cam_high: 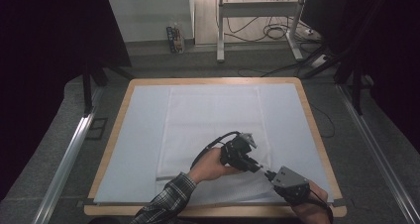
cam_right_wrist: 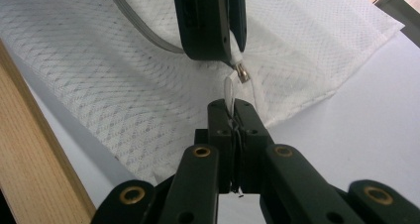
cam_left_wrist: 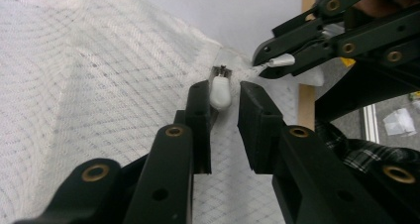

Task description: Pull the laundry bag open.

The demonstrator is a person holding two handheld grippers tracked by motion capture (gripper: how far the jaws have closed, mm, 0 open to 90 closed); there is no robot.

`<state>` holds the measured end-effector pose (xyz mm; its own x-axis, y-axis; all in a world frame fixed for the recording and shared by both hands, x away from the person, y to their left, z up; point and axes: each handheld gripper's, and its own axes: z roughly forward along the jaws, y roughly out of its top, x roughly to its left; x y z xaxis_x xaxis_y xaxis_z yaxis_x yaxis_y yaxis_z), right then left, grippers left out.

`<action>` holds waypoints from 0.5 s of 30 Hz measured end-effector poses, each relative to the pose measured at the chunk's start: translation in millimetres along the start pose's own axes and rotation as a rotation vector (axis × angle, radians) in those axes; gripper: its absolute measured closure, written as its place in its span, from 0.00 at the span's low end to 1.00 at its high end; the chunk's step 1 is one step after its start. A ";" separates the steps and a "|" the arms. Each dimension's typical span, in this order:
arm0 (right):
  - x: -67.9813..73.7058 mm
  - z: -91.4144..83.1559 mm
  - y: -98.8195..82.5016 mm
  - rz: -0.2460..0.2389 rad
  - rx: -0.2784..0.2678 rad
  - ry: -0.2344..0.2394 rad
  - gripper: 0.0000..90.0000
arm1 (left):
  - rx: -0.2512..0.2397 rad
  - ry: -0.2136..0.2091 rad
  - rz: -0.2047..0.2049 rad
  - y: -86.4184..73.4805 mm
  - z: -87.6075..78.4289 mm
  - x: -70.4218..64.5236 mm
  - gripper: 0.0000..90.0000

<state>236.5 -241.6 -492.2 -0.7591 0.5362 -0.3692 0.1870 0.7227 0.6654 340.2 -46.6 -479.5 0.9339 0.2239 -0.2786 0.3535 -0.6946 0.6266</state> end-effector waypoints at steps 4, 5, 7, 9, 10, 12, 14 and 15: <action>0.0 0.5 -0.3 -0.003 0.005 0.006 0.96 | 0.011 0.006 -0.005 -0.2 2.8 0.5 0.89; 0.0 0.7 -0.3 -0.003 0.006 0.006 0.96 | 0.014 0.007 -0.005 -0.5 3.1 0.4 0.89; -0.2 0.7 -0.3 0.002 0.007 0.009 0.96 | 0.017 0.009 0.005 -1.2 3.1 -0.2 0.90; -0.5 0.9 -0.5 0.004 0.007 0.010 0.96 | 0.009 0.010 0.010 -1.9 2.9 -1.0 0.91; -0.8 0.9 -0.5 0.004 0.008 0.011 0.96 | 0.016 0.007 0.023 -2.1 2.3 -0.5 0.91; -1.3 1.0 -0.9 0.010 0.009 0.015 0.96 | 0.013 0.006 0.033 -2.9 2.1 -0.8 0.91; -1.9 1.2 -1.1 0.015 0.012 0.019 0.96 | 0.024 0.003 0.057 -3.3 0.5 0.7 0.91; -2.2 1.4 -1.3 0.016 0.013 0.021 0.96 | 0.021 0.007 0.058 -3.5 0.3 0.7 0.91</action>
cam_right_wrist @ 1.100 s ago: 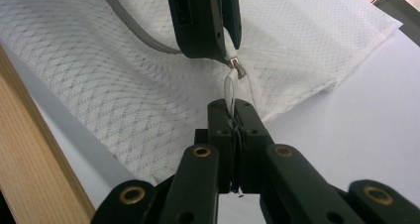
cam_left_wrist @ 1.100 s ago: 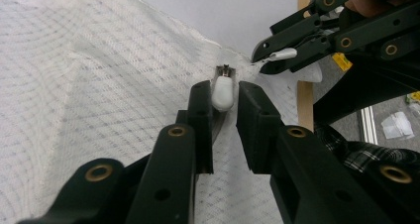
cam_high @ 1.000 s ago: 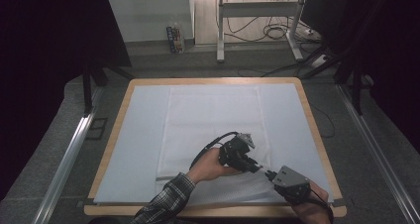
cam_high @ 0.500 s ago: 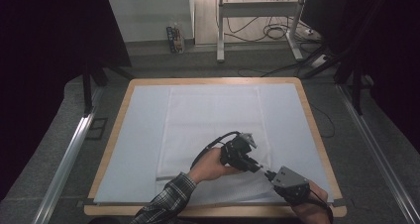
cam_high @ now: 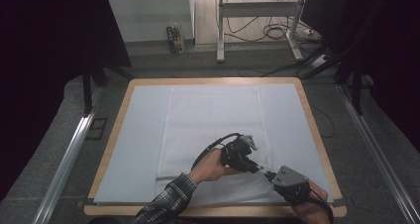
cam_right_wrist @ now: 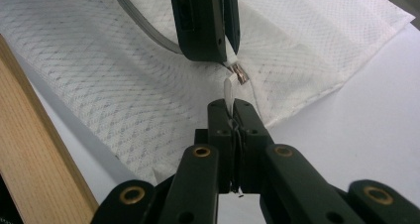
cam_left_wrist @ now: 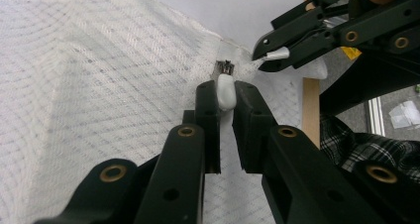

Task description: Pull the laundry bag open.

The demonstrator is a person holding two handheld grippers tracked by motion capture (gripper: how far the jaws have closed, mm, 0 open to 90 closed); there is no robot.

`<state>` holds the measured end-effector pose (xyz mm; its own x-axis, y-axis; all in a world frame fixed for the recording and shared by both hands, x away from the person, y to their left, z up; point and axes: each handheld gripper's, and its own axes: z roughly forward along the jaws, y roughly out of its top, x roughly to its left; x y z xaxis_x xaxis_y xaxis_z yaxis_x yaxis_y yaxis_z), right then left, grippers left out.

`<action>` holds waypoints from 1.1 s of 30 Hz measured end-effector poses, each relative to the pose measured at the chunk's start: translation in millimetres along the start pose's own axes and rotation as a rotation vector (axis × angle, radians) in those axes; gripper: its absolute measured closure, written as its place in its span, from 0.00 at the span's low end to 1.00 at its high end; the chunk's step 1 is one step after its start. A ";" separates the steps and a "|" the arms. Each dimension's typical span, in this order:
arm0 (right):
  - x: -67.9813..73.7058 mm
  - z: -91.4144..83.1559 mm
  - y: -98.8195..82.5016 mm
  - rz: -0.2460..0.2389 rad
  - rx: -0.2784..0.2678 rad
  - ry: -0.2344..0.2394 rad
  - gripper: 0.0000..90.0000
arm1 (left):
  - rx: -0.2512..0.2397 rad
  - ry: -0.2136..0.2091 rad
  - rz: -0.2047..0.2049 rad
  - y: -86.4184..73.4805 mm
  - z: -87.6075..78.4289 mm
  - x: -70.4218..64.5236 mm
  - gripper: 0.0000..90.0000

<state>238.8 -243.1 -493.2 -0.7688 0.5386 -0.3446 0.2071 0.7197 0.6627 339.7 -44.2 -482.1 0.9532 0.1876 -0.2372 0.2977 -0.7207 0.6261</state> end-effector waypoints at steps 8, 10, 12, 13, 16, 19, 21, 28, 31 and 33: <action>-1.4 1.0 -0.9 0.013 0.011 0.007 0.96 | -0.056 -0.026 -0.047 -1.0 -1.1 -0.7 0.91; -1.6 -0.6 -0.3 0.028 -0.003 0.009 0.96 | -0.053 -0.025 -0.028 -0.6 -5.0 1.0 0.91; -2.5 -2.2 -0.2 0.034 -0.015 0.010 0.95 | -0.071 -0.023 -0.028 -0.5 -7.6 0.6 0.91; -3.1 -2.9 -0.3 0.036 -0.018 0.010 0.94 | -0.079 -0.023 -0.023 -0.6 -8.7 0.7 0.91; -5.8 -7.0 -0.4 0.055 -0.041 0.005 0.83 | -0.094 -0.021 -0.020 -1.8 -13.2 0.6 0.91; -11.9 -12.8 -0.6 0.106 -0.072 0.012 0.70 | -0.108 -0.021 -0.020 -4.0 -17.3 1.1 0.91; -16.9 -15.2 -1.2 0.153 -0.088 0.019 0.62 | -0.112 -0.026 -0.013 -5.7 -19.4 2.2 0.91; -24.7 -3.0 -0.8 0.262 -0.068 0.114 0.35 | -0.150 -0.066 -0.009 -11.4 -22.8 3.4 0.91; -25.3 5.5 2.4 0.275 -0.055 0.144 0.37 | -0.155 -0.083 -0.011 -12.6 -23.7 4.8 0.91; -26.8 9.2 5.6 0.272 -0.053 0.155 0.50 | -0.157 -0.090 -0.015 -13.3 -23.5 5.4 0.91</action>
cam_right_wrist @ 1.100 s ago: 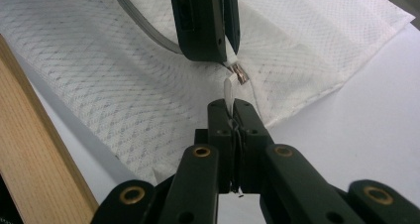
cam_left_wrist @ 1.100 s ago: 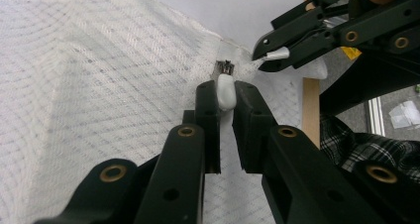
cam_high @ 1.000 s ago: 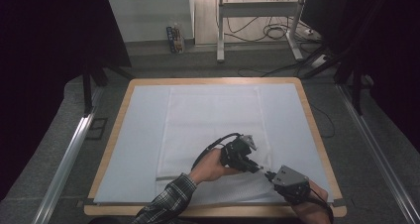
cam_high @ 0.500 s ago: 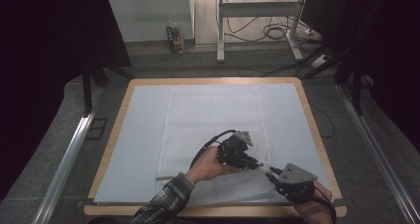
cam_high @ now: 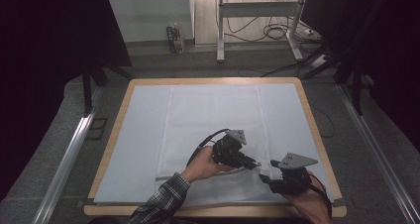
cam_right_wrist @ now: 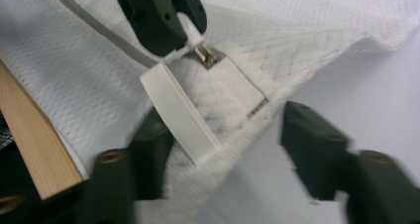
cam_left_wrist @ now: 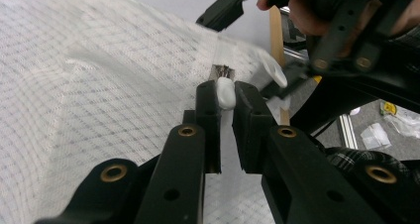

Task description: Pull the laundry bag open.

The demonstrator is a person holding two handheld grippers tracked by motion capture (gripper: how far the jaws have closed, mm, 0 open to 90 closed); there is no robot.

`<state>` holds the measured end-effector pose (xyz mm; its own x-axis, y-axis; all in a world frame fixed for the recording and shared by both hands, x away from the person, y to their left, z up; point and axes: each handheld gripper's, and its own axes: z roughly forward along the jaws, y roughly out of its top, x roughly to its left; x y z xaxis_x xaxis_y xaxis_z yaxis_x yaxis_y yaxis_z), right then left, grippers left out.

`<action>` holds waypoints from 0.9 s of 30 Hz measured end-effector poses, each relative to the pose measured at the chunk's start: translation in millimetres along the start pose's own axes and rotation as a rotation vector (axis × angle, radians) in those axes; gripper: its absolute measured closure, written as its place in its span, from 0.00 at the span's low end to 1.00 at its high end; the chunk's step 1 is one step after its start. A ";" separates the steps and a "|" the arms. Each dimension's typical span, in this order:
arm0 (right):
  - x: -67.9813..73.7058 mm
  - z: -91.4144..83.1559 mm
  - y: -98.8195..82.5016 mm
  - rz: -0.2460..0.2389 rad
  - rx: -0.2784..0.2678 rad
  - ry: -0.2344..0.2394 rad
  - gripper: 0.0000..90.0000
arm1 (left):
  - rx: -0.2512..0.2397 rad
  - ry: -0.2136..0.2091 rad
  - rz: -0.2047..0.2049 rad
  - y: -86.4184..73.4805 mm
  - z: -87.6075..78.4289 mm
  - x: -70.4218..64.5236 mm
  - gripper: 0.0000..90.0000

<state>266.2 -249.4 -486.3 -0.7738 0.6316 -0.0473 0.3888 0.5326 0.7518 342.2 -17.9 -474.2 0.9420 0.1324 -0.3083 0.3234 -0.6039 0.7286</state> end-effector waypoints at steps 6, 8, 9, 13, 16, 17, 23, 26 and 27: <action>-2.8 1.2 1.6 -0.017 0.015 0.001 0.89 | 0.018 -0.033 -0.025 -3.9 2.3 4.1 0.91; -1.8 0.2 2.3 -0.028 0.016 -0.019 0.91 | 0.020 -0.051 -0.045 -5.2 4.3 6.2 0.90; -0.8 0.0 2.8 -0.031 0.012 -0.025 0.92 | 0.018 -0.051 -0.046 -5.9 5.3 6.7 0.90; 1.0 1.0 2.7 -0.052 0.023 -0.045 0.92 | 0.022 -0.063 -0.060 -6.3 5.9 8.9 0.90; 0.9 1.0 2.6 -0.063 0.024 -0.051 0.92 | 0.020 -0.079 -0.079 -5.8 6.7 9.2 0.87; 1.4 1.1 2.6 -0.065 0.025 -0.053 0.92 | 0.023 -0.077 -0.081 -5.5 6.9 9.2 0.87; 3.2 2.2 2.1 -0.097 0.040 -0.067 0.92 | 0.025 -0.093 -0.093 -4.2 7.7 10.0 0.84; 4.4 2.9 1.9 -0.105 0.045 -0.073 0.92 | 0.033 -0.092 -0.096 -3.5 7.9 9.9 0.87; 4.5 3.1 1.9 -0.109 0.046 -0.075 0.92 | 0.038 -0.084 -0.095 -3.2 8.1 9.4 0.90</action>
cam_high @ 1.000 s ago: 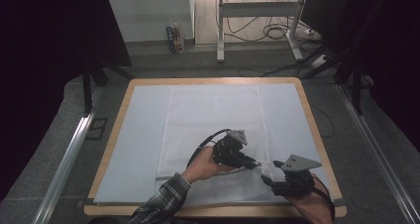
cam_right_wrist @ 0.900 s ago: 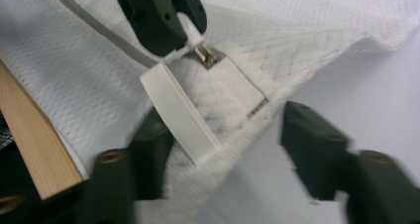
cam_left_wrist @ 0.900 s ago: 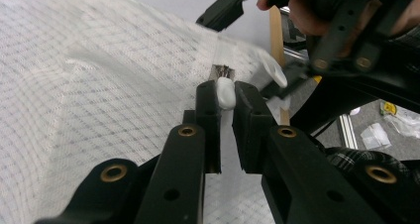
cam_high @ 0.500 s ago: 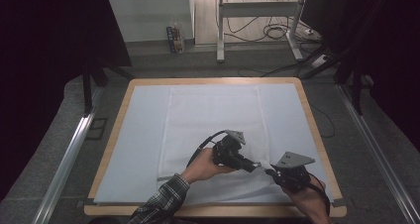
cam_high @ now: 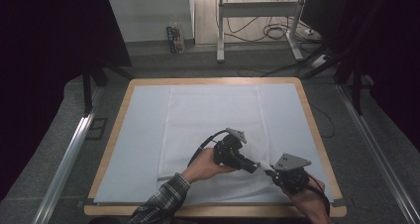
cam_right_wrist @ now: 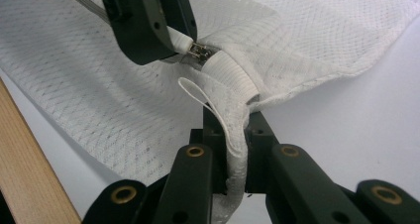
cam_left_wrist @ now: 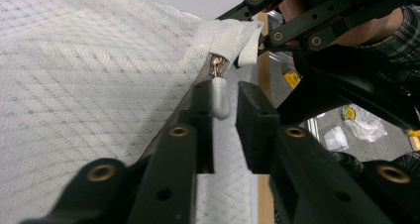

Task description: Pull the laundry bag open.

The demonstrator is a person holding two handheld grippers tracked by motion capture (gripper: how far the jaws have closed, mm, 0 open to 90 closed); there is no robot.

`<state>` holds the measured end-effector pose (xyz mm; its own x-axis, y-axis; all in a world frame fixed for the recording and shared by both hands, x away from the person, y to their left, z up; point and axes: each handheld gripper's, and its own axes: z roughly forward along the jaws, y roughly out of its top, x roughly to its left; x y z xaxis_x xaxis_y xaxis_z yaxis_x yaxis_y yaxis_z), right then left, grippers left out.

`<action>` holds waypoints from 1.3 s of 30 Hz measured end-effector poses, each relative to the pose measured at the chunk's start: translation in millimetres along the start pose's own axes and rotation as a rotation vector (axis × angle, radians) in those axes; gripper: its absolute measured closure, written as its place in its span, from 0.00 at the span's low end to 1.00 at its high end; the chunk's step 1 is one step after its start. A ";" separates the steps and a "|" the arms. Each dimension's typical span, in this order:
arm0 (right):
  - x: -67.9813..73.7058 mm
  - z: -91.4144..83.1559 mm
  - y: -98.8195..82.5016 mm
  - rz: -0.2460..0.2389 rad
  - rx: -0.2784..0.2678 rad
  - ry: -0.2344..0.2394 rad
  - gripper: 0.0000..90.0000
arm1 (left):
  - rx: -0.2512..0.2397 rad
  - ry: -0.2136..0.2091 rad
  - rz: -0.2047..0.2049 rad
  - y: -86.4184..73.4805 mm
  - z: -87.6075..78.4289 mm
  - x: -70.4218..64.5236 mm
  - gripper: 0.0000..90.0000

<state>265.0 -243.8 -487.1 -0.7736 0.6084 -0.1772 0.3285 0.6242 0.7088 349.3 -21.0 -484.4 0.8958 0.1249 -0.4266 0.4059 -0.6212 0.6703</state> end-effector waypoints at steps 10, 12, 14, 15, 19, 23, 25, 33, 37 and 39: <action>-1.0 0.3 -0.3 0.011 0.012 -0.008 0.94 | 0.031 0.078 0.043 2.3 1.4 -7.1 0.96; -1.0 0.4 -0.2 0.026 0.015 -0.012 0.95 | 0.049 0.114 0.065 3.7 2.5 -10.2 0.97; -1.8 -0.1 -0.6 0.038 0.019 -0.010 0.95 | 0.055 0.133 0.087 4.3 2.1 -12.1 0.97; -2.3 -0.5 -1.0 0.051 0.017 -0.008 0.96 | 0.048 0.140 0.088 4.1 2.0 -13.0 0.97; -5.4 -2.8 -2.8 0.075 0.017 -0.005 0.96 | 0.031 0.156 0.079 1.7 1.5 -14.1 0.97; -5.8 -3.4 -3.8 0.078 0.023 -0.014 0.96 | 0.068 0.175 0.098 -1.4 -0.2 -11.7 0.97; -6.7 -4.0 -4.6 0.082 0.027 -0.016 0.96 | 0.067 0.177 0.090 -4.1 -0.8 -10.7 0.97; -7.3 -4.2 -6.4 0.086 0.030 -0.013 0.96 | 0.047 0.198 0.086 -15.0 -6.2 -9.8 0.97; -5.7 -3.5 -6.3 0.081 0.035 -0.002 0.96 | 0.040 0.208 0.091 -18.8 -6.8 -11.5 0.97; -5.4 -3.7 -6.8 0.087 0.037 -0.001 0.96 | 0.043 0.209 0.084 -20.6 -7.8 -11.0 0.97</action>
<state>265.0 -253.1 -488.5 -0.7409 0.6613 -0.1168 0.4142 0.5869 0.6957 332.5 -3.5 -488.7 0.9458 0.2267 -0.2324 0.3246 -0.6679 0.6697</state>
